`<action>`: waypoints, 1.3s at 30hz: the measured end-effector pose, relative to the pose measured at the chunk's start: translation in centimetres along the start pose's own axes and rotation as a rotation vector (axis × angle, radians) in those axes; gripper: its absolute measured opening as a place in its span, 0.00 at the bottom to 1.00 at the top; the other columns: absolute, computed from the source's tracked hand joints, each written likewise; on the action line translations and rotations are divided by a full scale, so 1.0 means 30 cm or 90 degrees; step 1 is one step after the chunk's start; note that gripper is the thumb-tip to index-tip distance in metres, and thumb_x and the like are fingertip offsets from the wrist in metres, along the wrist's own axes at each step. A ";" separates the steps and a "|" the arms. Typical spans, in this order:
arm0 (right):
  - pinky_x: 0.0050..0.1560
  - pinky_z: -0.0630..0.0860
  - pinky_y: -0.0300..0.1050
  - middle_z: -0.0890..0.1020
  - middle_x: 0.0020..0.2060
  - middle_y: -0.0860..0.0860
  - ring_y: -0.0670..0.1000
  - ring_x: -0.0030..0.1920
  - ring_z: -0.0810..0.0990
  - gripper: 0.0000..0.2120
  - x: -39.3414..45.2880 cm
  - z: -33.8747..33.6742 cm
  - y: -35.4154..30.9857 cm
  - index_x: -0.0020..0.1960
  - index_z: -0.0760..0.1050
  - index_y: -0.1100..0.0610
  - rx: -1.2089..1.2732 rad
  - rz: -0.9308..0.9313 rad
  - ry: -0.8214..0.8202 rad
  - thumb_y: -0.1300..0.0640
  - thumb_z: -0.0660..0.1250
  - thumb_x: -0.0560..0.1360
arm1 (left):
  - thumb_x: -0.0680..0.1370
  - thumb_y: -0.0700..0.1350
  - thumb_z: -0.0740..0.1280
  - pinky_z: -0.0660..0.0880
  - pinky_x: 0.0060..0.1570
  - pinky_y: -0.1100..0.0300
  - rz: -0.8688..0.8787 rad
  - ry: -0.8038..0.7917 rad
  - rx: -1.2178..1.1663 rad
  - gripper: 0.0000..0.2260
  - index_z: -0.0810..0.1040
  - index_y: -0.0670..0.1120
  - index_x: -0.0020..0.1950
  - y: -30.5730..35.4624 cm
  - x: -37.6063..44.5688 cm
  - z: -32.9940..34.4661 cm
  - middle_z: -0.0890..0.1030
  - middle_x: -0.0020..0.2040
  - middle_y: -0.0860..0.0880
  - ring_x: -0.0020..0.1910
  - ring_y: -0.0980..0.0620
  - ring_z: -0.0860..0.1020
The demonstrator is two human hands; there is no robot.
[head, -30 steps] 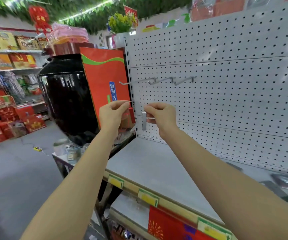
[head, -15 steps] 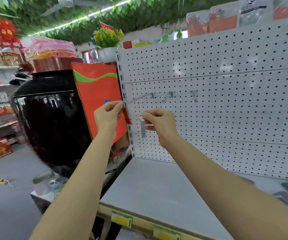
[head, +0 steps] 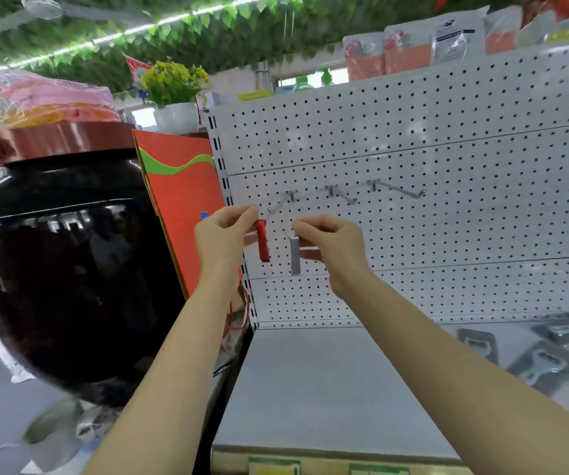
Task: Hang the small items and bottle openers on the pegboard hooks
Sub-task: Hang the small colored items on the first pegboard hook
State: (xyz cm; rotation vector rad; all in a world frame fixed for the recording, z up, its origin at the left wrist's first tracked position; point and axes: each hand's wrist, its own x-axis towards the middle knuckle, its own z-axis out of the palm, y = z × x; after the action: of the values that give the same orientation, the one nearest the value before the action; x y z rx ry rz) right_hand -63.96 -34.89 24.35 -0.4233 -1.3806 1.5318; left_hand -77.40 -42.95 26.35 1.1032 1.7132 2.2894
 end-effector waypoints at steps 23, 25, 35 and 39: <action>0.44 0.82 0.50 0.85 0.39 0.58 0.54 0.39 0.85 0.02 0.025 0.096 -0.076 0.42 0.82 0.62 -0.021 -0.016 0.024 0.63 0.74 0.70 | 0.75 0.38 0.71 0.83 0.43 0.58 -0.038 -0.036 0.071 0.05 0.86 0.42 0.49 -0.077 0.122 0.106 0.86 0.42 0.47 0.39 0.54 0.84; 0.41 0.82 0.47 0.85 0.40 0.59 0.54 0.39 0.84 0.02 0.027 0.113 -0.069 0.42 0.82 0.62 -0.017 -0.014 0.033 0.64 0.74 0.70 | 0.75 0.38 0.70 0.82 0.43 0.59 -0.016 -0.037 0.096 0.05 0.86 0.44 0.47 -0.082 0.133 0.113 0.86 0.40 0.49 0.39 0.56 0.84; 0.44 0.82 0.50 0.85 0.41 0.62 0.55 0.39 0.84 0.01 0.079 0.150 -0.030 0.41 0.83 0.62 -0.021 -0.010 0.108 0.64 0.74 0.70 | 0.77 0.33 0.64 0.72 0.45 0.76 0.160 -0.144 0.295 0.17 0.85 0.51 0.57 -0.104 0.172 0.059 0.84 0.48 0.57 0.43 0.65 0.79; 0.42 0.81 0.48 0.84 0.38 0.59 0.53 0.37 0.82 0.02 0.095 0.164 -0.014 0.39 0.82 0.60 -0.020 -0.006 0.128 0.64 0.73 0.70 | 0.75 0.30 0.62 0.74 0.52 0.65 0.189 -0.184 0.332 0.23 0.84 0.52 0.59 -0.104 0.174 0.051 0.84 0.53 0.56 0.52 0.59 0.80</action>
State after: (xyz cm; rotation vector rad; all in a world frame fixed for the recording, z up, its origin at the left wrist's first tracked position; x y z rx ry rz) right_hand -68.92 -35.30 27.13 -0.5732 -1.2493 1.4211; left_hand -81.45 -38.17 26.43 1.7854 2.1974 1.7182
